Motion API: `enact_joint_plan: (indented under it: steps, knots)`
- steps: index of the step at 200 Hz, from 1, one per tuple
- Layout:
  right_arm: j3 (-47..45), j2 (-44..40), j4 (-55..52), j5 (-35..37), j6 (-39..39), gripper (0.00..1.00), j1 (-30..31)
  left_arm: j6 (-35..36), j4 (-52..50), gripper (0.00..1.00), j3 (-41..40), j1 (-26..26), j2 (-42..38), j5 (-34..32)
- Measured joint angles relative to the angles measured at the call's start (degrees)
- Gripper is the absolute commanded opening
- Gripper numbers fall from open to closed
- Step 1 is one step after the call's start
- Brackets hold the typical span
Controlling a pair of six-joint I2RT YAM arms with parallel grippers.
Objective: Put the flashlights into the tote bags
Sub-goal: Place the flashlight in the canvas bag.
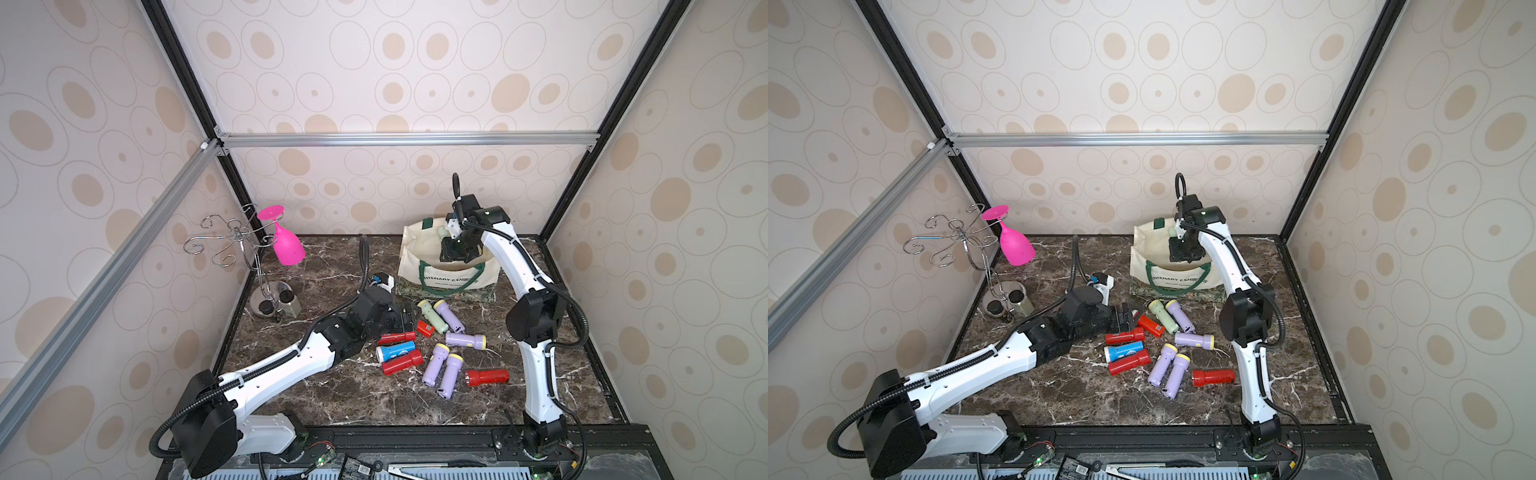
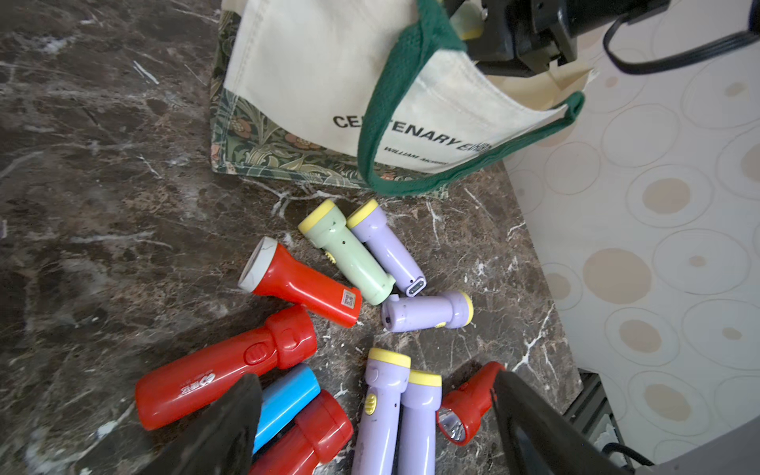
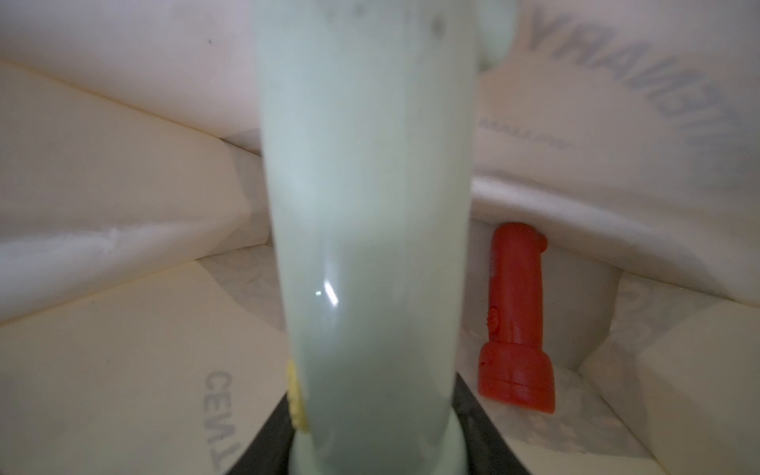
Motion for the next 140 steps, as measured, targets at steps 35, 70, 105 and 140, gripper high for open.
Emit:
enact_joint_plan:
  steps: [35, 70, 105, 140]
  knots:
    - [-0.02, 0.46, -0.68, -0.04, 0.0, 0.25, 0.0, 2.62, -3.34, 0.88, 0.0, 0.0, 0.55, -1.75]
    - [-0.04, 0.44, -0.68, 0.5, 0.0, 0.48, 0.02, 5.11, -4.33, 0.89, -0.94, 0.0, 1.11, -1.86]
    - [-0.13, 0.31, -0.46, 1.84, 0.04, 0.66, 0.02, 6.03, -4.63, 0.89, -2.1, 0.0, 1.44, -1.57]
    - [-0.13, -1.81, 0.02, 2.43, 0.2, 0.8, 0.04, 7.43, -6.23, 0.9, -1.9, 0.0, 3.48, -1.55]
